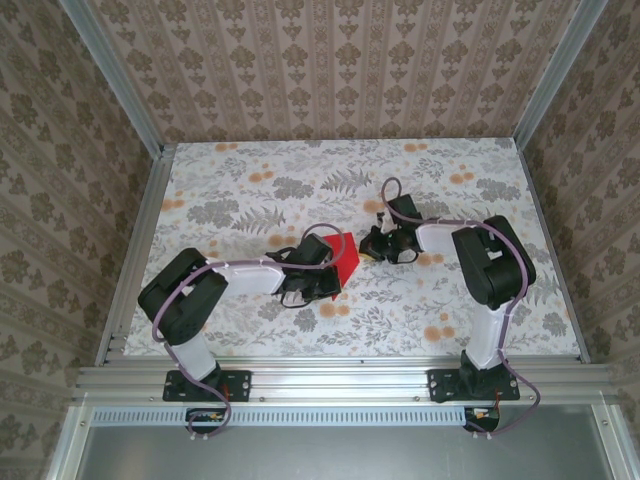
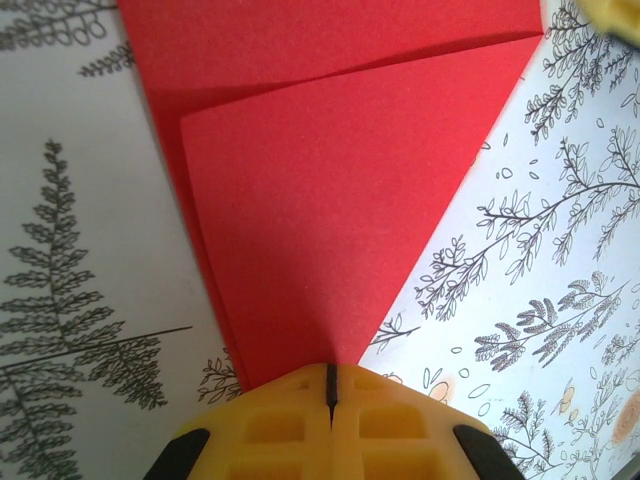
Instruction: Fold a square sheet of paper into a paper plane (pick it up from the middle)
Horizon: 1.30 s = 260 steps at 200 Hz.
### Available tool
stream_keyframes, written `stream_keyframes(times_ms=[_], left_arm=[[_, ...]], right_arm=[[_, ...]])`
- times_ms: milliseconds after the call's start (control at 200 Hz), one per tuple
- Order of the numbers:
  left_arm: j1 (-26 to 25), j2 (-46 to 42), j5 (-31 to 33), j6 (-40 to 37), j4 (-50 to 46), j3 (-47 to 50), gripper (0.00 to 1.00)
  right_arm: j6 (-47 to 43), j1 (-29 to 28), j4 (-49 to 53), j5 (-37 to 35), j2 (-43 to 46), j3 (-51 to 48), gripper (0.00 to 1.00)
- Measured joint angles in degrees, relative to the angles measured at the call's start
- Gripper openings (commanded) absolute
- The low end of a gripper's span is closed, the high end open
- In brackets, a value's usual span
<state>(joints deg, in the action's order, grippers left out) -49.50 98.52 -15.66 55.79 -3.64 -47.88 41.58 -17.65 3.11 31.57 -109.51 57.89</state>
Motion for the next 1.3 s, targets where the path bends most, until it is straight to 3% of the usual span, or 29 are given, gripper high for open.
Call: stream_keyframes(times_ms=[185,385,570,975,1300], left_arm=[[0.0,0.0,0.1,-0.1,-0.2,-0.1,0.0],[0.0,0.0,0.4,-0.1,-0.7,-0.3,0.0],[-0.3,0.0,0.6,-0.1,-1.2,-0.6,0.0],[-0.3,-0.7,0.4,-1.9,-1.6,0.0,0.0],[-0.4,-2.4,-1.7,-2.4,5.1,4.8,0.01]], right_arm=[[-1.2,0.5,1.9,-1.2,2.6,0.8,0.08],[-1.0,-4.2,1.4,-1.0,8.9,-3.3,0.08],[0.2,-8.0,1.0,0.1,7.4,-5.6,0.08],[2.3,-8.1,0.0,1.6,1.9,-3.7,0.08],[2.7,-8.6,0.2,1.9,1.3,-3.2,0.08]])
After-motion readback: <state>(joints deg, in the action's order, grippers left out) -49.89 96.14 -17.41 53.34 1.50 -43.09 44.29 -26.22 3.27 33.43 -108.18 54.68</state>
